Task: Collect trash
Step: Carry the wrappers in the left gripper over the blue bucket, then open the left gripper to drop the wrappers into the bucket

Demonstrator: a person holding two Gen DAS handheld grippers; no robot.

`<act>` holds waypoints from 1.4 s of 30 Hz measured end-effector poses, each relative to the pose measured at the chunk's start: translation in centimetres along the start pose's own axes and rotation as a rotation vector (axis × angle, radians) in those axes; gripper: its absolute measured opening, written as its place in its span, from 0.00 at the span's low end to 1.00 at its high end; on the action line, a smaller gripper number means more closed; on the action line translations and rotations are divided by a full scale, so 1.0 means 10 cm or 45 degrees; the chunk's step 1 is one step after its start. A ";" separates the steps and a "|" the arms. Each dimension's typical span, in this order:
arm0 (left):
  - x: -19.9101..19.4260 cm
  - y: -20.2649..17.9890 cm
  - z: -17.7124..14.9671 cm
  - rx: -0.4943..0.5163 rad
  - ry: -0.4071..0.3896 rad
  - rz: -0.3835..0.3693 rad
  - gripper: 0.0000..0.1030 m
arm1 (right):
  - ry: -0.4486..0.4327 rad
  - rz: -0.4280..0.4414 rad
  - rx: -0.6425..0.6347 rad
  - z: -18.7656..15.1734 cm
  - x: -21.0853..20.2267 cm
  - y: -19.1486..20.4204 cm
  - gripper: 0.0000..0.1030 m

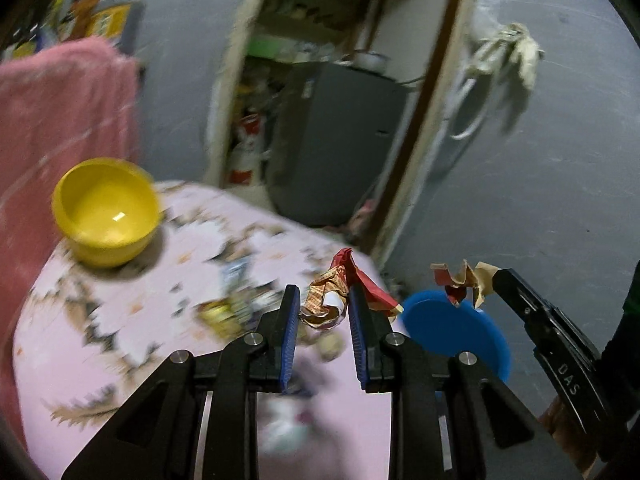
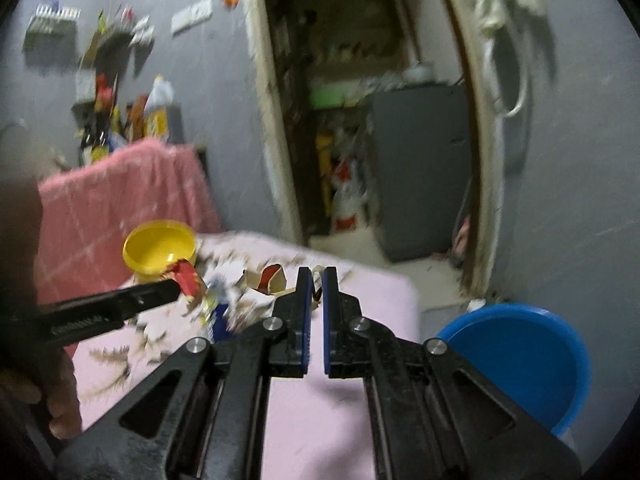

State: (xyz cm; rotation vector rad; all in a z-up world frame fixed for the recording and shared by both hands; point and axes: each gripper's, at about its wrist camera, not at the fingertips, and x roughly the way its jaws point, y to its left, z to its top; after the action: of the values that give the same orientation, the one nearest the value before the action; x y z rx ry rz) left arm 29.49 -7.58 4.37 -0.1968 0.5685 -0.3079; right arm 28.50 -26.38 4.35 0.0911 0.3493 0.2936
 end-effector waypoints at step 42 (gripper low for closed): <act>1.64 -1.23 -0.20 0.142 0.379 -0.205 0.43 | 0.104 -0.486 0.324 -0.35 -0.10 -1.79 0.73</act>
State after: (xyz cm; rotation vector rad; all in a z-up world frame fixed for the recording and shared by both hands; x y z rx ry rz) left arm 38.63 -24.85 -2.13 -0.0891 0.8293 -0.5294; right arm 31.16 -43.64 -1.08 0.2595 0.4758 -0.1269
